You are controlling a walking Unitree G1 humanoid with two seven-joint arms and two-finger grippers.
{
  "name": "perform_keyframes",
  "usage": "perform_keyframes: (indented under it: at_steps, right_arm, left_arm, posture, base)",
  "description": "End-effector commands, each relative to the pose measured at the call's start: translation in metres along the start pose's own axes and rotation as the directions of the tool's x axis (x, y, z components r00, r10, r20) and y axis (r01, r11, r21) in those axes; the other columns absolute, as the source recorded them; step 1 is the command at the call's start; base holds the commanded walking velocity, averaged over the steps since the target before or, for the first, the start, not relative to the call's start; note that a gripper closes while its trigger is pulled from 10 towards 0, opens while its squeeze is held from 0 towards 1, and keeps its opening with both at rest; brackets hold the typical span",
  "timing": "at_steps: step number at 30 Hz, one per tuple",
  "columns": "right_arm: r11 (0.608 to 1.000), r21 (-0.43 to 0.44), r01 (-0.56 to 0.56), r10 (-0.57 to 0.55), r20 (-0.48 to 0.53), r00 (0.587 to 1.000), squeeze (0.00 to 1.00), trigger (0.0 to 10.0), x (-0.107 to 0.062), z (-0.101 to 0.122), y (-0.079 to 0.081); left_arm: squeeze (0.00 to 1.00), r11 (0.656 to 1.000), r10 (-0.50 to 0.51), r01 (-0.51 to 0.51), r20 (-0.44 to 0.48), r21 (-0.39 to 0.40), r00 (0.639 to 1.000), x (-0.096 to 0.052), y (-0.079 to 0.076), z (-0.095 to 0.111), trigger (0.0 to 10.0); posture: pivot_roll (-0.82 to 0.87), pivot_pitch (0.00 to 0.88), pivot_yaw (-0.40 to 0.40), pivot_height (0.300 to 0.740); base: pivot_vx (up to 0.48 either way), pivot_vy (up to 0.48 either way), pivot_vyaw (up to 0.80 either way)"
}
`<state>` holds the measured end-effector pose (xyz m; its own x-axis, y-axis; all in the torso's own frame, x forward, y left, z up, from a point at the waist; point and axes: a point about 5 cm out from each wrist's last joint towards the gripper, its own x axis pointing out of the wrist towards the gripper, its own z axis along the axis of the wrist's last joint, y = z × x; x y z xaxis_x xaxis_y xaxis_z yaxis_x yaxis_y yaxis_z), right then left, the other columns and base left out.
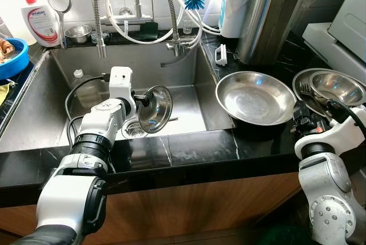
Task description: Kitchen organization
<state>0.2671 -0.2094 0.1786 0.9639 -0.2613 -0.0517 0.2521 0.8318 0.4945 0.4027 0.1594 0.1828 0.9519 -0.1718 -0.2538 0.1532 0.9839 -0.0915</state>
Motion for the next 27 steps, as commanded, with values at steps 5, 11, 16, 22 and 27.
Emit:
perform_keyframes:
  at_steps: [5,11,16,22,27]
  right_arm:
    - [1.000,0.014,-0.017,0.017,0.003,1.000,0.00,10.0,0.000,0.003,0.003]
    - [0.999,0.038,-0.023,0.023,0.003,1.000,0.00,10.0,0.000,0.004,0.004]
    - [0.999,0.045,-0.022,0.022,0.005,1.000,0.00,10.0,0.000,0.004,0.003]
    - [0.998,0.050,-0.023,0.022,0.005,1.000,0.00,10.0,0.000,0.004,0.003]
    - [1.000,0.017,-0.009,0.009,0.004,1.000,0.00,10.0,0.000,0.004,0.002]
  left_arm:
    - [1.00,0.999,0.004,-0.004,0.012,-0.042,1.000,-0.001,0.001,0.007,10.0]
    - [1.00,0.987,0.026,-0.024,0.006,-0.158,1.000,-0.001,0.003,0.008,10.0]
    - [0.00,0.970,0.097,-0.080,0.068,-0.228,0.993,-0.002,0.010,0.018,10.0]
    - [0.00,0.930,0.191,-0.144,0.109,-0.338,0.975,-0.004,0.020,0.025,10.0]
    - [0.00,0.974,0.211,-0.191,0.191,-0.120,0.959,-0.007,0.017,0.031,10.0]
  posture:
    - [0.01,0.035,-0.018,0.740]
    - [0.01,0.031,-0.019,0.740]
    - [0.01,0.029,-0.019,0.740]
    - [0.01,0.030,-0.020,0.740]
    - [0.01,0.034,-0.022,0.740]
  base:
    - [0.000,0.000,0.00]
    - [0.000,0.000,0.00]
    - [0.000,0.000,0.00]
    - [0.000,0.000,0.00]
    - [0.000,0.000,0.00]
